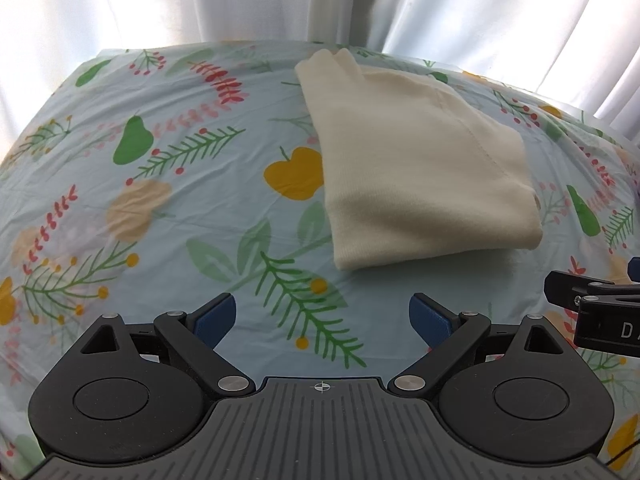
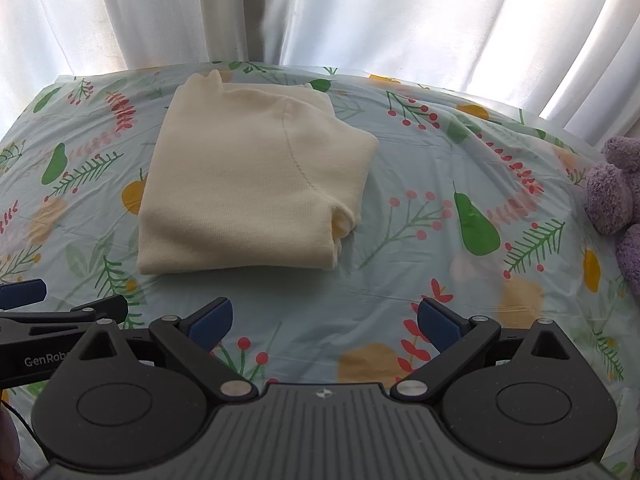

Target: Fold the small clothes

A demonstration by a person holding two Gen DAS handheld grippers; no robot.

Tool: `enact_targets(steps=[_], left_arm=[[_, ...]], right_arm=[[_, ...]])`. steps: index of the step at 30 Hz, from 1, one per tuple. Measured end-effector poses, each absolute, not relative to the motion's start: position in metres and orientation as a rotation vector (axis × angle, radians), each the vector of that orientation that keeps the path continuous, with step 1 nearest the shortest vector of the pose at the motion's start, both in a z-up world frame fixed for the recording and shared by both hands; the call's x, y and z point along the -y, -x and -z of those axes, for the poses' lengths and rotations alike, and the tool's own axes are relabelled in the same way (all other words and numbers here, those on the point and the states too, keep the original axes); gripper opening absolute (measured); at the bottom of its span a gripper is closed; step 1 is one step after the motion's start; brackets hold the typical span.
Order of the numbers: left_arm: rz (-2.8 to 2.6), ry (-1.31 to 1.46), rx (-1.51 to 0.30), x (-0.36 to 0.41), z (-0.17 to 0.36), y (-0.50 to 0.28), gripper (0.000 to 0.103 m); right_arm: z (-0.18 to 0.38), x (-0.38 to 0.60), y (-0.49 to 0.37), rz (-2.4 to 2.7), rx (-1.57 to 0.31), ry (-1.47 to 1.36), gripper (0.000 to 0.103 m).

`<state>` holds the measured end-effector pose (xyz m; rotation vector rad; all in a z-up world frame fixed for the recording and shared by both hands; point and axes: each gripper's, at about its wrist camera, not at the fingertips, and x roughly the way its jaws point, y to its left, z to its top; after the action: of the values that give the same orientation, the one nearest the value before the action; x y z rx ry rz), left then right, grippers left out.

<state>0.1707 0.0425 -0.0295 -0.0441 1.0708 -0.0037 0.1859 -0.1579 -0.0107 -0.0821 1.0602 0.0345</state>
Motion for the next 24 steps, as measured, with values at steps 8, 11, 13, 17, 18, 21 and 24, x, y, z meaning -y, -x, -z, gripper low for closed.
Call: enact_targets(steps=[8, 11, 13, 17, 18, 21, 24], left_arm=[[0.002, 0.054, -1.071, -0.0436, 0.0288, -0.1712, 0.097], [0.002, 0.055, -1.076, -0.0440, 0.0293, -0.1718, 0.097], [0.002, 0.057, -1.077, -0.0443, 0.0293, -0.1715, 0.097], [0.001, 0.058, -1.076, -0.0445, 0.0293, -0.1715, 0.097], [0.000, 0.058, -1.077, -0.0444, 0.0294, -0.1716, 0.097], [0.003, 0.061, -1.078, -0.0447, 0.0294, -0.1715, 0.097], [0.003, 0.060, -1.079, -0.0450, 0.0296, -0.1716, 0.097]], right_arm=[[0.0101, 0.1572, -0.1868, -0.042, -1.059, 0.090, 0.099], [0.0100, 0.1569, -0.1869, -0.043, -1.058, 0.088, 0.099], [0.0100, 0.1570, -0.1871, -0.044, -1.059, 0.089, 0.099], [0.0100, 0.1568, -0.1872, -0.045, -1.060, 0.089, 0.099], [0.0101, 0.1567, -0.1872, -0.045, -1.060, 0.089, 0.099], [0.0100, 0.1565, -0.1871, -0.044, -1.059, 0.090, 0.099], [0.0101, 0.1562, -0.1870, -0.043, -1.060, 0.089, 0.099]])
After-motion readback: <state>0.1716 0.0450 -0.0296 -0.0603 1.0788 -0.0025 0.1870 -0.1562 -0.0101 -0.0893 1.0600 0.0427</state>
